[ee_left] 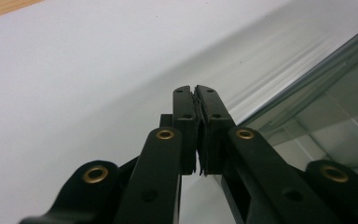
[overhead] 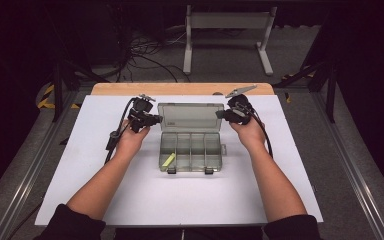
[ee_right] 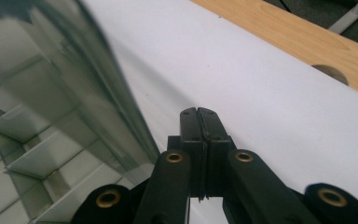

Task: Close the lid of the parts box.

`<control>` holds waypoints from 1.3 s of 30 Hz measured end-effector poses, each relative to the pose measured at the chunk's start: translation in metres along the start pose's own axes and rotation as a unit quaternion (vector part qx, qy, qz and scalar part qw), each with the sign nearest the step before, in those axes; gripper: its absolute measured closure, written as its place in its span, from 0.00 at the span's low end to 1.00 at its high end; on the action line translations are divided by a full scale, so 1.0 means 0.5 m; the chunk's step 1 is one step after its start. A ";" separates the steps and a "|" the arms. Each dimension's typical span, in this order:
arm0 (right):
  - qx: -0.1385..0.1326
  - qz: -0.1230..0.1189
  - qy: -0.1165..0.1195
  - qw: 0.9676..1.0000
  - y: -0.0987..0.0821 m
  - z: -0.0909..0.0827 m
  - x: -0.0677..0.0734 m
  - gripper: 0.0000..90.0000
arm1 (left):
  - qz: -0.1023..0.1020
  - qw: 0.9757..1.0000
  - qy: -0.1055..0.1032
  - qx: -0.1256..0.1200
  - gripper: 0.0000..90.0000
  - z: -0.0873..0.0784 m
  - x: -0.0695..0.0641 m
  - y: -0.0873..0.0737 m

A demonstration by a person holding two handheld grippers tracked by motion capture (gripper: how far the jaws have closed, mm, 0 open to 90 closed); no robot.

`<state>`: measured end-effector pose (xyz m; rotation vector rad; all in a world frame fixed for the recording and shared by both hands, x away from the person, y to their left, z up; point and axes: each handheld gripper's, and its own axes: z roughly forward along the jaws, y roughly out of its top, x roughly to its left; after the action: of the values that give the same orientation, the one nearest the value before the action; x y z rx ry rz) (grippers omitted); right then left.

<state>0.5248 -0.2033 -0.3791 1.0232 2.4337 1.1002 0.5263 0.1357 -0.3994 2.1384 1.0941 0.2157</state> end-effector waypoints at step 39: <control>0.010 -0.059 0.061 0.996 -0.002 -0.071 0.073 1.00 | 0.055 0.997 -0.050 0.010 0.95 -0.066 -0.044 -0.006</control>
<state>0.4804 -0.1972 -0.3549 0.8276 2.5694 1.1322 0.4961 0.1375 -0.3737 2.2038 0.9270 0.1472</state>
